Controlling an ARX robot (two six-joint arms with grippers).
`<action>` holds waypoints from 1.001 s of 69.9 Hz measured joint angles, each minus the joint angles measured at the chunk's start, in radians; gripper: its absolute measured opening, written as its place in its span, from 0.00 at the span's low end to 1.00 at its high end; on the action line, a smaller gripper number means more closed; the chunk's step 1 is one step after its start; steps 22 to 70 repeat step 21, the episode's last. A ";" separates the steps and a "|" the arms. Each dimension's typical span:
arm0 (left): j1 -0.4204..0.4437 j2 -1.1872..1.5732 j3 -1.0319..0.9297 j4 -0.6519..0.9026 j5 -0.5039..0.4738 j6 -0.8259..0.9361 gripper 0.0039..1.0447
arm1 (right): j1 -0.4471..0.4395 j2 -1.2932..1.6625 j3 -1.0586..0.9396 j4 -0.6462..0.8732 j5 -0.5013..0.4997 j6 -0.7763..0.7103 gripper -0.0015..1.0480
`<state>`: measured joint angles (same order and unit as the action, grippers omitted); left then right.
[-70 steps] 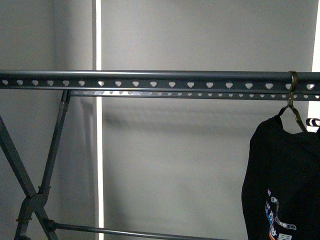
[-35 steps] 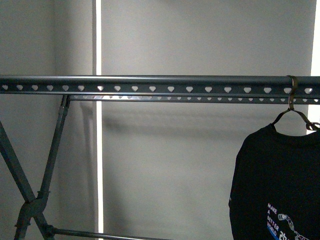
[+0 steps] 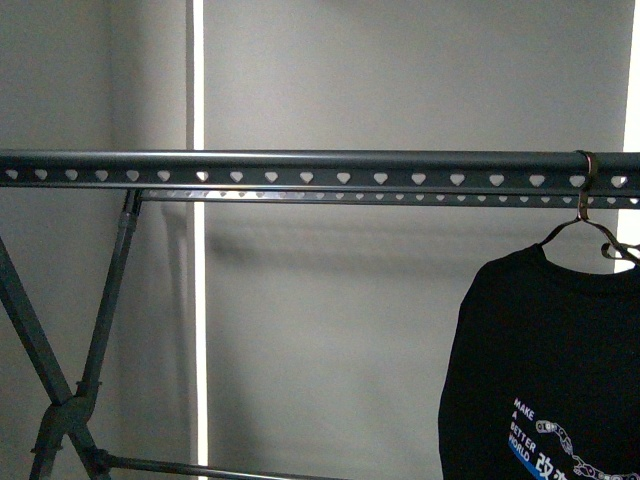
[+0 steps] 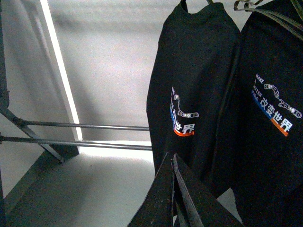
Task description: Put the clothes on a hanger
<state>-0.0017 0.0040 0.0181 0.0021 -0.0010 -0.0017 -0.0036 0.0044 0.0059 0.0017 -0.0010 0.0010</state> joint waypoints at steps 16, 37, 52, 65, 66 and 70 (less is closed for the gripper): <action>0.000 0.000 0.000 0.000 0.000 0.000 0.03 | 0.000 0.000 0.000 0.000 0.000 0.000 0.02; 0.000 0.000 0.000 0.000 0.000 0.000 0.10 | 0.000 0.000 0.000 0.000 0.000 -0.001 0.15; 0.000 0.000 0.000 0.000 0.000 0.000 0.10 | 0.000 0.000 0.000 0.000 0.000 -0.001 0.15; 0.000 0.000 0.000 0.000 0.000 0.000 0.10 | 0.000 0.000 0.000 0.000 0.000 -0.001 0.15; 0.000 0.000 0.000 0.000 0.000 0.000 0.10 | 0.000 0.000 0.000 0.000 0.000 -0.001 0.15; 0.000 0.000 0.000 0.000 0.000 0.000 0.10 | 0.000 0.000 0.000 0.000 0.000 -0.001 0.15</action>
